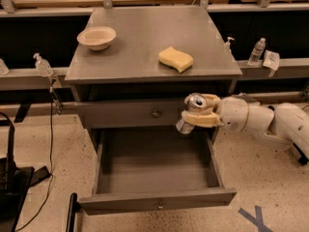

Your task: Place redbull can into middle drawer

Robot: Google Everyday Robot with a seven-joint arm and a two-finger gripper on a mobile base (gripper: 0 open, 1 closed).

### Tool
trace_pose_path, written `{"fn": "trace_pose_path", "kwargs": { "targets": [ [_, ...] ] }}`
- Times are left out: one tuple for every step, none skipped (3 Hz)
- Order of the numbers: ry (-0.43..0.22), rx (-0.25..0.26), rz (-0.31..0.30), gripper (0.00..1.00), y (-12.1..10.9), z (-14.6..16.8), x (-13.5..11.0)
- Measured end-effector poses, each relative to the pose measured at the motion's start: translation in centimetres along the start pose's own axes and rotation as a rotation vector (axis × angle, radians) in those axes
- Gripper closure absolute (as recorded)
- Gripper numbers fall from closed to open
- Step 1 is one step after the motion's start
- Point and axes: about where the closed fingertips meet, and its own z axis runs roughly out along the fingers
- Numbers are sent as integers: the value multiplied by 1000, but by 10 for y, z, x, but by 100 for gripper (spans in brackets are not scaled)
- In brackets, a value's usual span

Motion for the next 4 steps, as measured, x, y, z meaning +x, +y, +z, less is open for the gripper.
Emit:
{"fn": "trace_pose_path", "kwargs": {
  "targets": [
    [141, -44, 33, 100, 8, -27, 57],
    [174, -45, 38, 100, 8, -35, 70],
    [171, -46, 38, 100, 8, -34, 69],
    [204, -68, 22, 100, 6, -21, 119]
  ]
}}
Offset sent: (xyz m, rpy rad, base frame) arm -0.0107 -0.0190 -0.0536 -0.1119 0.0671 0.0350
